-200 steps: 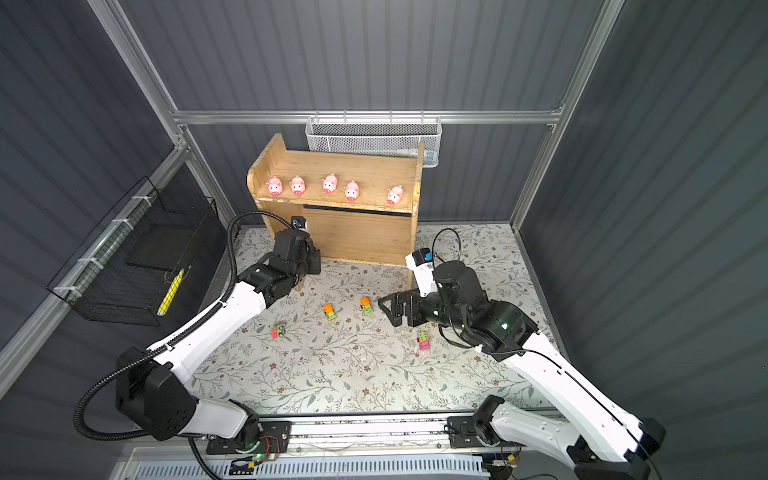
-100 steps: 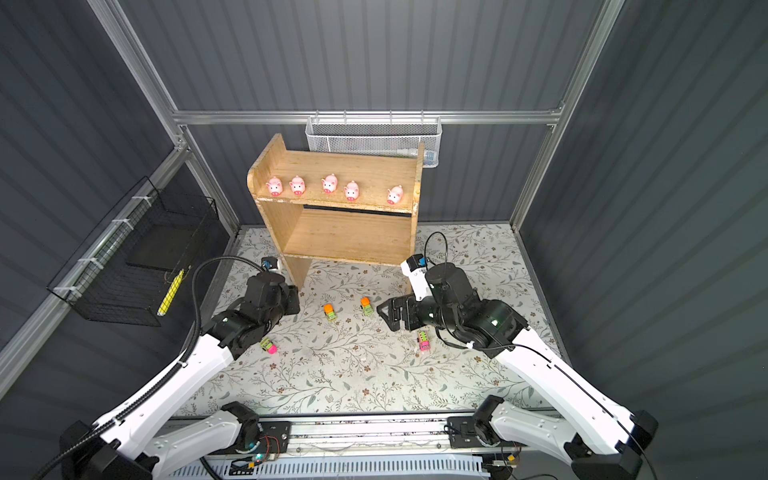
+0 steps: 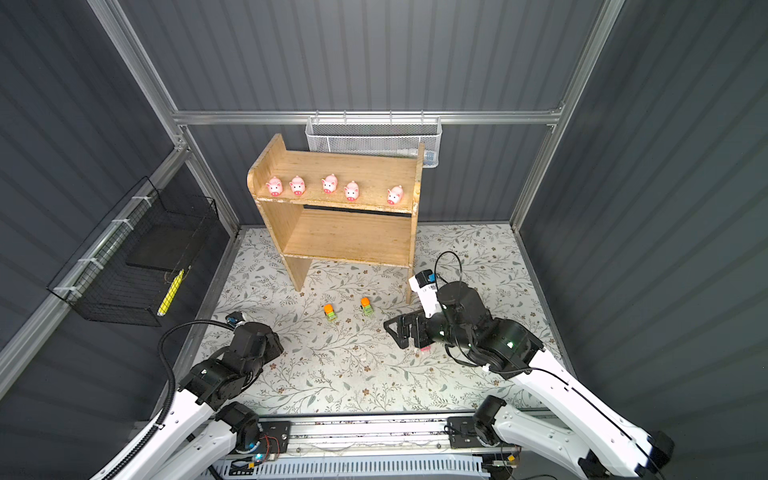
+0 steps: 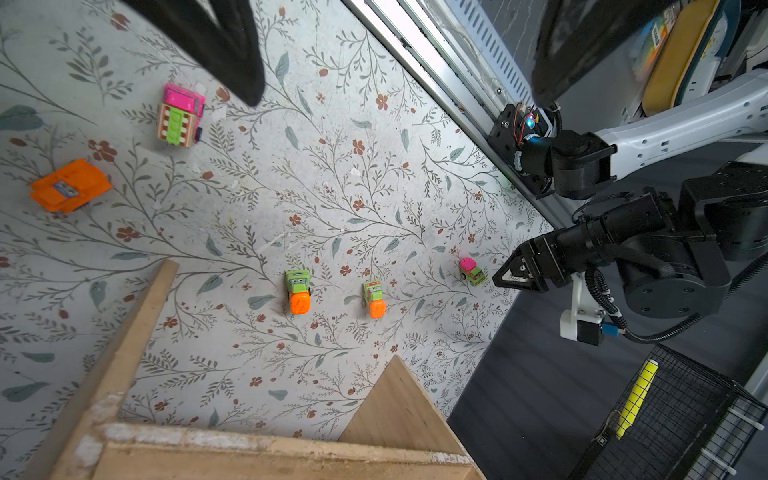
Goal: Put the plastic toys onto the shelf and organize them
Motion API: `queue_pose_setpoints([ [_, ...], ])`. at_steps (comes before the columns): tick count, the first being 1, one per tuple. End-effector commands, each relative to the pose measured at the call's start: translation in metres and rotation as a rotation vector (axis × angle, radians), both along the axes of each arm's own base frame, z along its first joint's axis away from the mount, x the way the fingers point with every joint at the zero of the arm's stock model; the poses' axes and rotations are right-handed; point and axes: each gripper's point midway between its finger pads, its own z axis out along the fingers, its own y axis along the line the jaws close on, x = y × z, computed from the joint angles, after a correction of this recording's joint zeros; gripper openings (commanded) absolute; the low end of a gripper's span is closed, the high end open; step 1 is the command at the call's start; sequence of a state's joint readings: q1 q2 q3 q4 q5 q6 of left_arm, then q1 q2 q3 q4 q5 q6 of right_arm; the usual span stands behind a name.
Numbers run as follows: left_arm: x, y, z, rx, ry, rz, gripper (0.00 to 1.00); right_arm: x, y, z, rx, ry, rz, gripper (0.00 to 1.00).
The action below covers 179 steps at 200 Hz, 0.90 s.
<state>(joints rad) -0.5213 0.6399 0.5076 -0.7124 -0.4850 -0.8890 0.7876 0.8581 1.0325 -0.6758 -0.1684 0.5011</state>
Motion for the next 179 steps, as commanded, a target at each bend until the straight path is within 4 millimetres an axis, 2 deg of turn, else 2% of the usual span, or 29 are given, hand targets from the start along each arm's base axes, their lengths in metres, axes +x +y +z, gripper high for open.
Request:
queue_pose_setpoints([
  [1, -0.011, 0.006, -0.020, -0.018, 0.050, 0.076, 0.67, -0.007, -0.009, -0.007, -0.008, 0.017, -0.023, 0.99],
  [28, -0.014, 0.005, -0.043, 0.001, 0.103, 0.085, 0.67, -0.012, -0.018, -0.011, -0.010, 0.017, -0.038, 0.99],
  [61, -0.010, 0.006, -0.057, 0.040, 0.129, 0.103, 0.65, -0.015, -0.024, -0.012, -0.017, 0.012, -0.047, 0.99],
  [117, 0.014, 0.003, -0.055, 0.129, 0.130, 0.104, 0.64, -0.016, -0.031, -0.013, -0.046, -0.002, -0.055, 0.99],
  [179, 0.027, 0.008, -0.052, 0.167, 0.140, 0.130, 0.66, -0.016, -0.034, -0.013, -0.065, -0.016, -0.055, 0.99],
])
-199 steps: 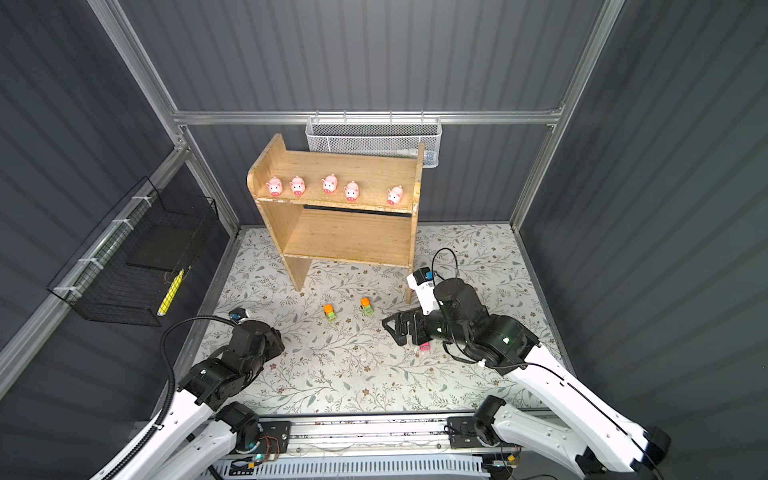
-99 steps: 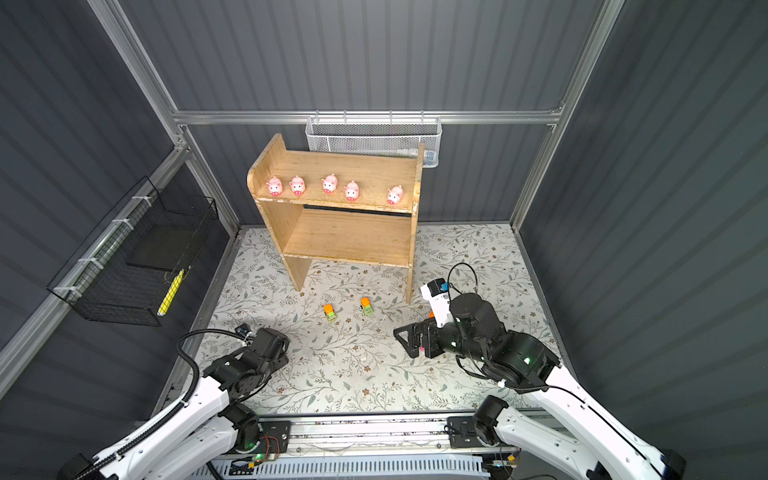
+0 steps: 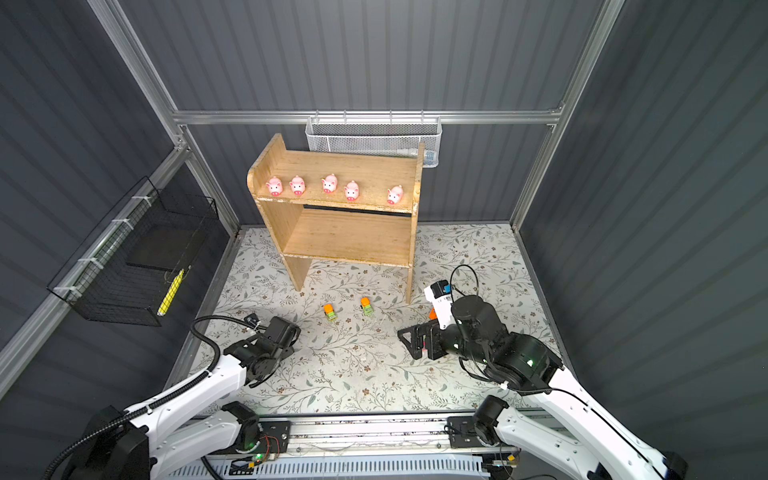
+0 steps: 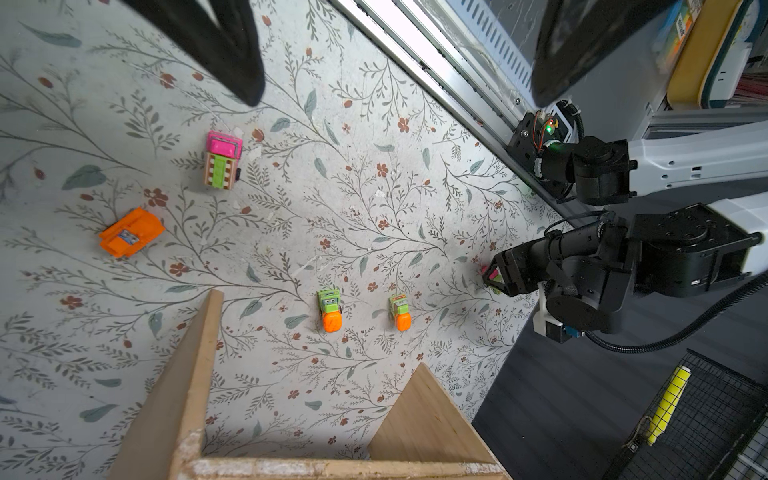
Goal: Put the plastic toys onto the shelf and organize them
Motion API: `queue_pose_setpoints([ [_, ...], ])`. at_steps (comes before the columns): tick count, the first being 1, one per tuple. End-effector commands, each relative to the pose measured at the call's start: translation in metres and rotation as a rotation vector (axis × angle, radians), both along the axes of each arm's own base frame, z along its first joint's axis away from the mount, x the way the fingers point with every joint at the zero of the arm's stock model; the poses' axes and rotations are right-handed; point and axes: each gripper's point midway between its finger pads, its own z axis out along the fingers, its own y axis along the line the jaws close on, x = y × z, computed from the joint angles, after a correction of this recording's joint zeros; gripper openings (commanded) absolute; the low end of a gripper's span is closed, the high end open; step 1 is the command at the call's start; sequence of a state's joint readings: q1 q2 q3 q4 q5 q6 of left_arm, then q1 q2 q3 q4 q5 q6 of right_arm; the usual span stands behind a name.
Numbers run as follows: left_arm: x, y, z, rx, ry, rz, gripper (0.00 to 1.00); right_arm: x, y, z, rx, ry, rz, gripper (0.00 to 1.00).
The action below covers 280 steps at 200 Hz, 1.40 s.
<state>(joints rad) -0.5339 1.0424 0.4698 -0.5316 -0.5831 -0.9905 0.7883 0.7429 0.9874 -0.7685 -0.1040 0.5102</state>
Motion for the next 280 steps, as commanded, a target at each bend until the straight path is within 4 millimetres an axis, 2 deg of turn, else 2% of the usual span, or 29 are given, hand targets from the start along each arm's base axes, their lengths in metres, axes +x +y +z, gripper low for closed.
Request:
queue_pose_setpoints([
  [1, 0.010, 0.003, 0.009, 0.028, -0.020, 0.013, 0.66, -0.001, -0.004, -0.002, -0.029, -0.012, 0.002, 0.99],
  [95, 0.023, 0.010, -0.001, 0.009, 0.007, 0.058, 0.65, 0.000, -0.006, 0.000, -0.054, -0.021, 0.007, 0.99],
  [133, 0.031, 0.009, -0.008, 0.002, 0.021, 0.061, 0.60, 0.001, -0.008, -0.001, -0.064, -0.022, 0.000, 0.99],
  [154, 0.035, 0.010, -0.010, -0.004, 0.026, 0.062, 0.54, 0.003, -0.008, -0.002, -0.072, -0.016, -0.001, 0.99],
  [188, 0.038, 0.011, -0.013, -0.008, 0.041, 0.061, 0.50, 0.006, -0.006, -0.004, -0.084, -0.011, 0.002, 0.99],
  [233, 0.040, 0.009, -0.015, -0.013, 0.061, 0.047, 0.35, 0.010, -0.006, -0.006, -0.085, -0.003, -0.003, 0.99],
  [280, 0.040, 0.002, -0.005, -0.022, 0.111, 0.011, 0.23, 0.011, -0.005, -0.006, -0.076, 0.002, -0.005, 0.99],
])
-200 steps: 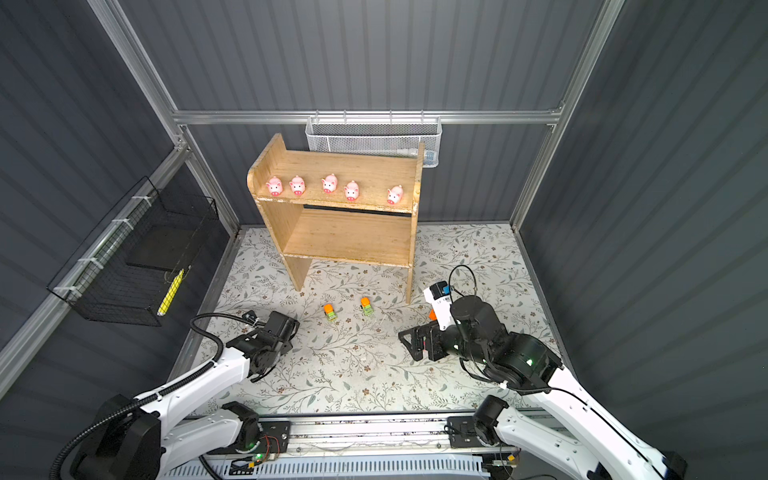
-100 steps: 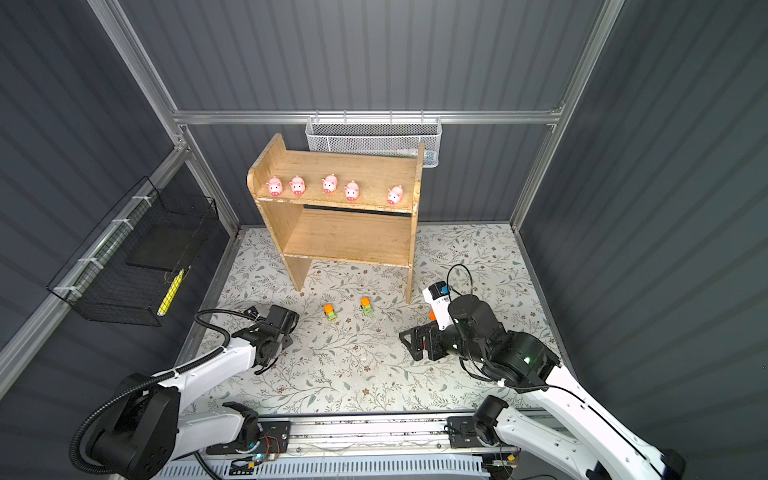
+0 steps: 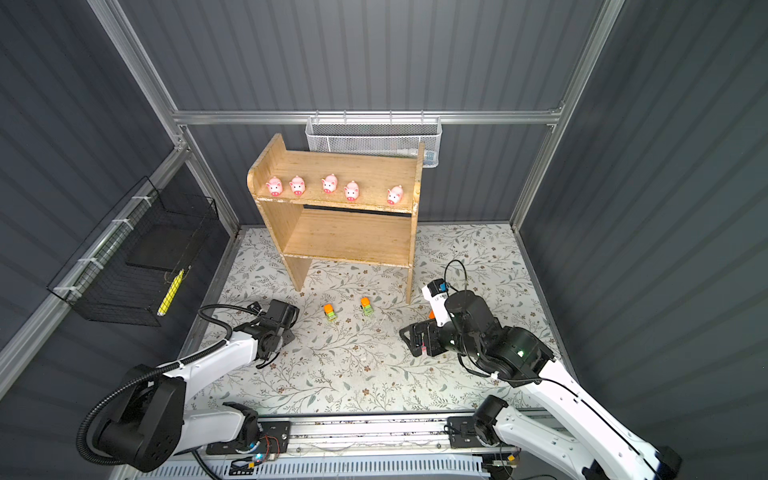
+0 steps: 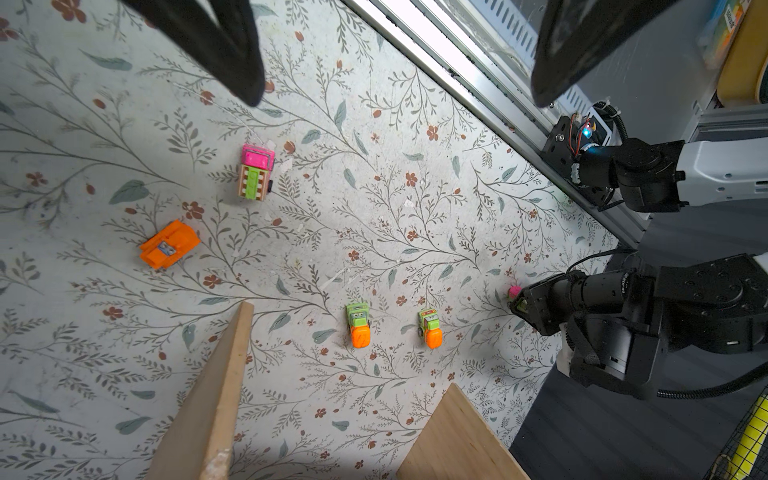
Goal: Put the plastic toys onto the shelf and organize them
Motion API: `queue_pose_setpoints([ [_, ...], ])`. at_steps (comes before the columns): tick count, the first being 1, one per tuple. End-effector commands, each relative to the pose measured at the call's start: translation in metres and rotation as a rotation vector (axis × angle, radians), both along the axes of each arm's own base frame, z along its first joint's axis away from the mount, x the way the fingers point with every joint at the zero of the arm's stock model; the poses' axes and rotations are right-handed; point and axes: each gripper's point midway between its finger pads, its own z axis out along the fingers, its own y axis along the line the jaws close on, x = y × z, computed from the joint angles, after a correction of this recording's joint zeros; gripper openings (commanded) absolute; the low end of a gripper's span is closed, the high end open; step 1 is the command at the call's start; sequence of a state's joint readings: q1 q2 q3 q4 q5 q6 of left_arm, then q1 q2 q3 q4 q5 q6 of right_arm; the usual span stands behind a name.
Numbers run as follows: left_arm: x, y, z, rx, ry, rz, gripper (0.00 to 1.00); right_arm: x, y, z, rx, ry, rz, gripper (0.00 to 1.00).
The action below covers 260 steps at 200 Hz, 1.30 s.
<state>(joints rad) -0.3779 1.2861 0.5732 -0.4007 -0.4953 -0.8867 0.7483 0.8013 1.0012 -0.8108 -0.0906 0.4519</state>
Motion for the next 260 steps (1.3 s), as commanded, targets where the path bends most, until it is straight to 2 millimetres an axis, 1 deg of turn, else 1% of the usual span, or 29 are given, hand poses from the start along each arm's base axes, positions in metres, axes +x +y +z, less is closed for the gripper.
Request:
queue_pose_setpoints([
  [1, 0.000, -0.004, 0.010, -0.009, 0.039, -0.029, 0.23, -0.001, 0.001, 0.010, 0.020, -0.017, 0.011, 0.99],
  [27, -0.003, -0.012, 0.023, -0.033, 0.094, -0.069, 0.22, -0.002, 0.000, 0.013, 0.035, -0.021, 0.011, 0.99],
  [52, -0.015, -0.023, 0.032, -0.080, 0.183, -0.123, 0.21, -0.005, 0.000, 0.014, 0.044, -0.019, 0.016, 0.99],
  [75, -0.034, -0.035, 0.036, -0.156, 0.242, -0.167, 0.21, -0.008, -0.002, 0.013, 0.052, -0.018, 0.014, 0.99],
  [104, -0.057, -0.046, 0.039, -0.185, 0.301, -0.219, 0.22, -0.011, -0.002, 0.012, 0.068, -0.018, 0.019, 0.99],
  [126, -0.068, -0.053, 0.033, -0.192, 0.348, -0.245, 0.22, -0.013, -0.002, 0.013, 0.074, -0.015, 0.023, 0.99],
  [150, -0.069, -0.075, 0.021, -0.264, 0.380, -0.289, 0.23, -0.014, -0.004, 0.014, 0.072, -0.018, 0.021, 0.99],
  [176, -0.070, -0.090, 0.007, -0.259, 0.441, -0.336, 0.23, -0.016, -0.007, 0.015, 0.068, -0.019, 0.018, 0.99],
  [200, -0.069, -0.097, -0.001, -0.265, 0.471, -0.360, 0.24, -0.015, -0.007, 0.013, 0.064, -0.015, 0.013, 0.99],
  [231, -0.069, -0.097, -0.012, -0.243, 0.511, -0.378, 0.28, -0.013, -0.005, 0.012, 0.060, -0.013, 0.013, 0.99],
  [260, -0.064, -0.101, -0.014, -0.246, 0.506, -0.389, 0.36, -0.010, -0.004, 0.012, 0.047, -0.012, 0.017, 0.99],
])
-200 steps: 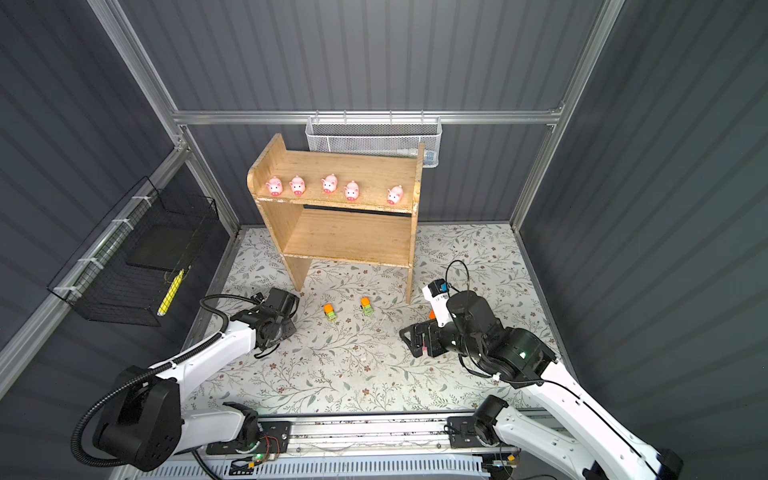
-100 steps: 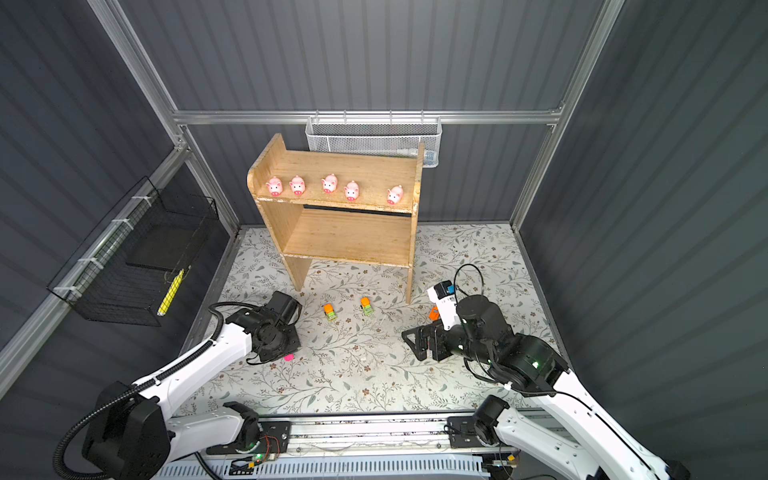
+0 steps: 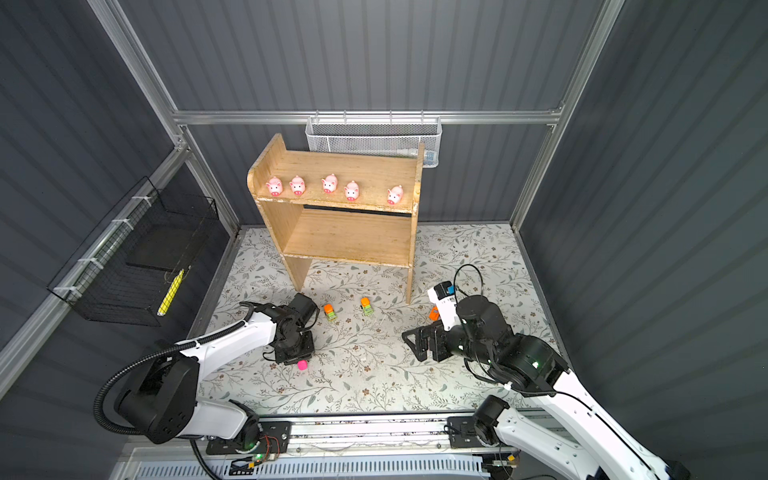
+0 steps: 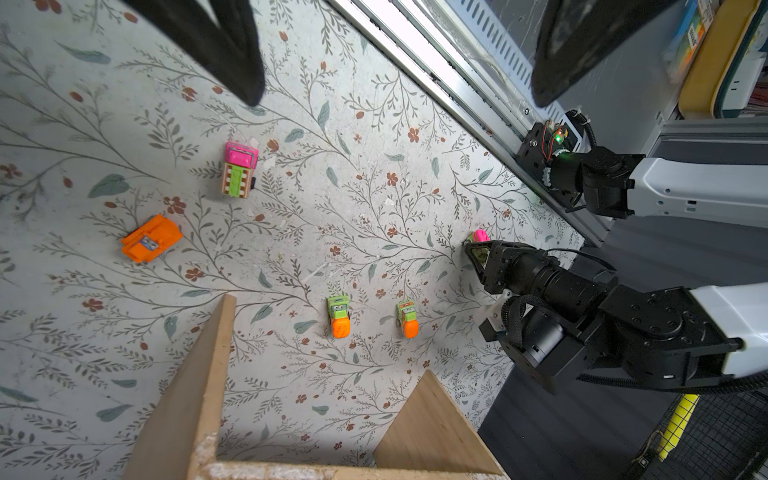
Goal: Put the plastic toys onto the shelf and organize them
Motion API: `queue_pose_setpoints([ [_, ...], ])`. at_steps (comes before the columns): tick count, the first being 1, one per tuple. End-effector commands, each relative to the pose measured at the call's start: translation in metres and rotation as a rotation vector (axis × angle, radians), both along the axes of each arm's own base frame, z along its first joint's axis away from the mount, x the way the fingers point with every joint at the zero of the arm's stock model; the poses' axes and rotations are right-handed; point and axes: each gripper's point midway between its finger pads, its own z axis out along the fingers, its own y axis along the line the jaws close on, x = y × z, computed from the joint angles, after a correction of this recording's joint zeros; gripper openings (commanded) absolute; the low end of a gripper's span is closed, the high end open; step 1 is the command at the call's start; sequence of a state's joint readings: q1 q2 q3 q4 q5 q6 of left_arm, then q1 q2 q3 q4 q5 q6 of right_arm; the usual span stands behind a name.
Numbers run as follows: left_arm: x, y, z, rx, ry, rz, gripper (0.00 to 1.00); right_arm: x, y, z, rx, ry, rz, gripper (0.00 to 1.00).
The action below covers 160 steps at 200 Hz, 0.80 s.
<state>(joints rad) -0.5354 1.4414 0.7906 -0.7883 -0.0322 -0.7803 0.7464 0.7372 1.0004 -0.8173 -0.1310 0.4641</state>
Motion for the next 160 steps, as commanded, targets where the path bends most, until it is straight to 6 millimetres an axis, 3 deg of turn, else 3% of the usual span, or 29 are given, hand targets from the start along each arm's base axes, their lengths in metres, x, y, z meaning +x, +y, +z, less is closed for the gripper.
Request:
queue_pose_setpoints([
  [1, 0.004, -0.006, -0.004, -0.015, 0.005, -0.031, 0.36, 0.002, -0.001, -0.002, -0.016, 0.005, -0.004, 0.99],
  [42, 0.008, -0.005, -0.007, 0.009, 0.013, -0.056, 0.51, 0.007, 0.001, -0.004, -0.025, 0.017, -0.004, 0.99],
  [101, 0.023, -0.001, 0.016, 0.035, -0.068, -0.064, 0.54, 0.012, 0.002, -0.005, -0.019, 0.030, -0.011, 0.99],
  [160, 0.005, 0.009, 0.017, 0.017, -0.096, -0.017, 0.53, 0.010, 0.002, -0.001, -0.002, 0.032, -0.009, 0.99],
])
